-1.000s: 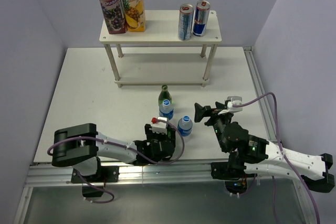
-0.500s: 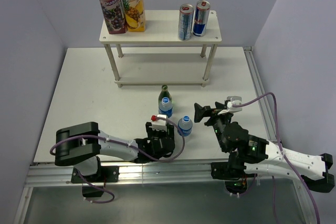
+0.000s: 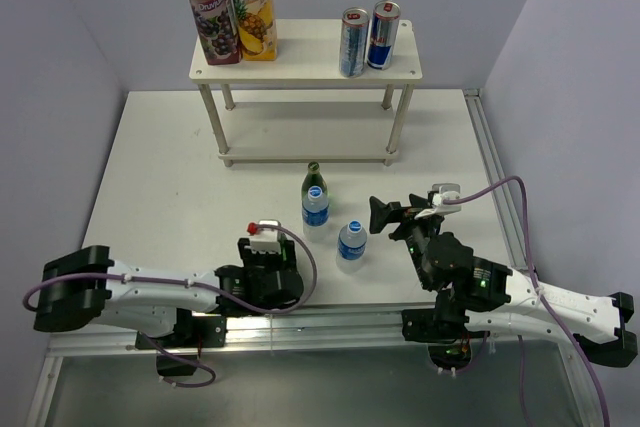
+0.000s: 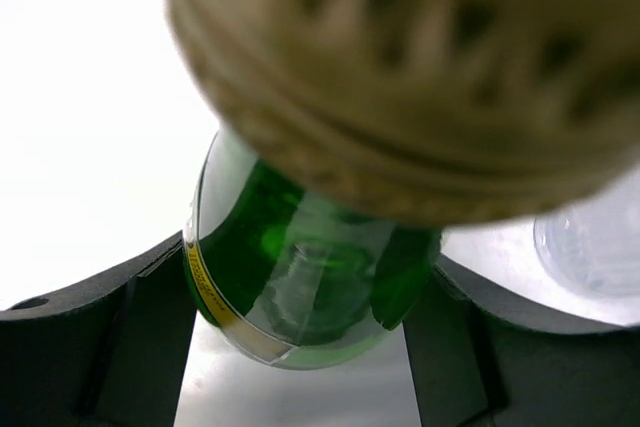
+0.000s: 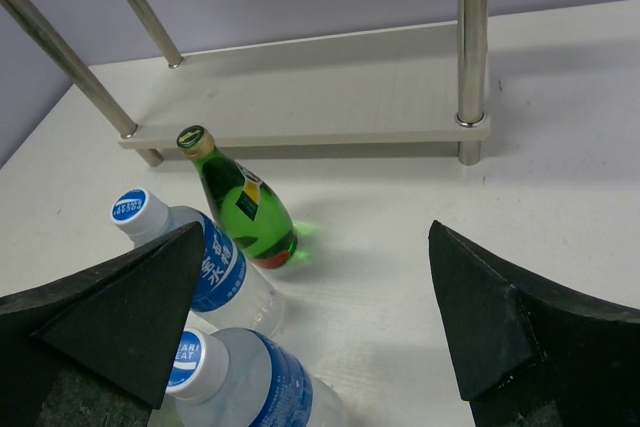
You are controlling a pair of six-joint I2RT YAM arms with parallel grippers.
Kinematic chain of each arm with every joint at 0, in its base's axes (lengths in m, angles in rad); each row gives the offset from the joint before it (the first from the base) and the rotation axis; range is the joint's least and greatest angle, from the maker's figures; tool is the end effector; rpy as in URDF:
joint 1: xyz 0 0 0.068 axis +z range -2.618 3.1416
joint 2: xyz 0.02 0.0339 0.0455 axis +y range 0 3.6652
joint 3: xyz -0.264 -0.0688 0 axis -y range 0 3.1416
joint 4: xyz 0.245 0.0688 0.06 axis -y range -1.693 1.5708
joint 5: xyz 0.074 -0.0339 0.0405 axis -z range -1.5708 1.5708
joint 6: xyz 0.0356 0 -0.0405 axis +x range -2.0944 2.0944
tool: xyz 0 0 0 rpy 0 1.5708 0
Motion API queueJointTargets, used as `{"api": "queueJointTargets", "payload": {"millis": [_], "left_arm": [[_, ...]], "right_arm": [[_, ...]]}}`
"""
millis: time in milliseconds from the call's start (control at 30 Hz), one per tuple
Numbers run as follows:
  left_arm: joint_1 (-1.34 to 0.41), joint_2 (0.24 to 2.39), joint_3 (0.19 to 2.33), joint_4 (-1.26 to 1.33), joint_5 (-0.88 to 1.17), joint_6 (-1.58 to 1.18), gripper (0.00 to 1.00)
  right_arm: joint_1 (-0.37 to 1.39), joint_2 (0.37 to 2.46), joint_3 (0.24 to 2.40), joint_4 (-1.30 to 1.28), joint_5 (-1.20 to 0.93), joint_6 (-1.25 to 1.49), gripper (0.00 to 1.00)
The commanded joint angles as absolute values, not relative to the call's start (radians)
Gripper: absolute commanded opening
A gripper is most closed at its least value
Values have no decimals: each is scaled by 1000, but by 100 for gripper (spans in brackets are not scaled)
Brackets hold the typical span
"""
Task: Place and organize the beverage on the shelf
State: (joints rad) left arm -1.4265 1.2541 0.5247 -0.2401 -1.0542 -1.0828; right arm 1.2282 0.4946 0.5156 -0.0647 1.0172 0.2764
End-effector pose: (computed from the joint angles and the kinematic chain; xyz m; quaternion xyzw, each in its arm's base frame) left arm 0.0612 -0.2056 0.1703 -0.0056 0.8388 -0.0939 0.5362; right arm 0.0702 0.1066 0.2999 0.0102 0.7151 0.1559 0.6813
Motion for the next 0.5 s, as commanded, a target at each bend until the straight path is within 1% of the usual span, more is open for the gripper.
{"api": "queueJointTargets", "payload": {"millis": [0, 33, 100, 133, 200, 233, 267, 467], "left_arm": [[-1396, 1151, 528, -124, -1203, -991, 0], [-1366, 1116, 517, -73, -1197, -880, 0], [-1323, 1091, 486, 97, -1149, -774, 0], [-1271, 1079, 479, 142, -1126, -696, 0], [-1215, 1084, 480, 196, -1079, -649, 0], [-1162, 1100, 492, 254, -1053, -599, 0], [-1140, 1112, 505, 270, -1052, -582, 0], [-965, 1241, 621, 463, -891, -394, 0]], "right_arm": [[1235, 495, 517, -31, 1017, 281, 100], [1235, 495, 517, -34, 1017, 282, 100], [1235, 492, 517, -35, 1016, 287, 100], [1235, 491, 517, -37, 1017, 287, 100], [1233, 489, 515, -38, 1014, 287, 100], [1235, 489, 515, -37, 1009, 288, 100], [1235, 489, 515, -37, 1009, 288, 100], [1235, 499, 518, -32, 1000, 285, 100]]}}
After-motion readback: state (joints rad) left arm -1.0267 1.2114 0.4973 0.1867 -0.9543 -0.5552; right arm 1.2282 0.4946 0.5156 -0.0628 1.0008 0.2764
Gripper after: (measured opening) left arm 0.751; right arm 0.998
